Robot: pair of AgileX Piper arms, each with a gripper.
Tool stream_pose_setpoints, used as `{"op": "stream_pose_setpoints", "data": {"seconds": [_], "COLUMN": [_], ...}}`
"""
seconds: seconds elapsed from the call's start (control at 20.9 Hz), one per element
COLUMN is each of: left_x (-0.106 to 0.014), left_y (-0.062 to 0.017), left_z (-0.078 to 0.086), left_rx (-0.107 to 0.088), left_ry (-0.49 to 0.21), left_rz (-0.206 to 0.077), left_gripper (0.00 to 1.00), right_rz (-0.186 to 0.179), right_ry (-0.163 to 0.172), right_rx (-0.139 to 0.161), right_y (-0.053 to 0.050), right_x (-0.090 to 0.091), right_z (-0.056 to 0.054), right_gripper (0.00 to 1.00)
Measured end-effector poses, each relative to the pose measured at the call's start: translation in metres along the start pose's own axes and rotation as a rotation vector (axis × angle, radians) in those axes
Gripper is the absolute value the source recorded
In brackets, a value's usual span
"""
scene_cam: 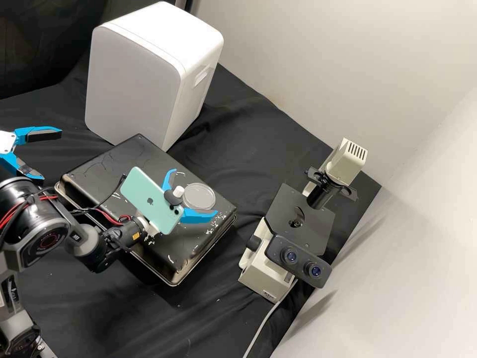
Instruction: Place the petri dish on the microscope
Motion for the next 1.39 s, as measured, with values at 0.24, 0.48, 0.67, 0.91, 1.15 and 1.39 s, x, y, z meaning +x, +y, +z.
{"op": "stream_pose_setpoints", "data": {"seconds": [0.24,0.48,0.67,0.91,1.15,1.39], "left_x": [0.0,0.0,0.0,0.0,0.0,0.0], "left_y": [0.0,0.0,0.0,0.0,-0.0001,-0.0011], "left_z": [0.0,0.0,0.0,0.0,0.0,0.0], "left_rx": [0.0,0.0,0.0,0.0,0.0,-0.002], "left_ry": [0.0,0.0,0.0,0.0,-0.002,0.0], "left_rz": [0.0,0.0,0.0,0.0,0.0,-0.006], "left_gripper": [1.0,1.0,1.0,1.0,1.0,1.0], "right_rz": [-0.027,-0.055,-0.056,-0.023,-0.014,-0.016], "right_ry": [-0.026,-0.035,-0.027,-0.046,-0.064,-0.068], "right_rx": [0.0,0.001,-0.019,-0.03,-0.047,-0.046], "right_y": [-0.009,-0.017,-0.022,-0.021,-0.023,-0.024], "right_x": [-0.004,0.002,0.015,0.031,0.041,0.046], "right_z": [0.01,0.014,0.014,0.018,0.023,0.024], "right_gripper": [1.0,1.0,1.0,1.0,1.0,1.0]}}
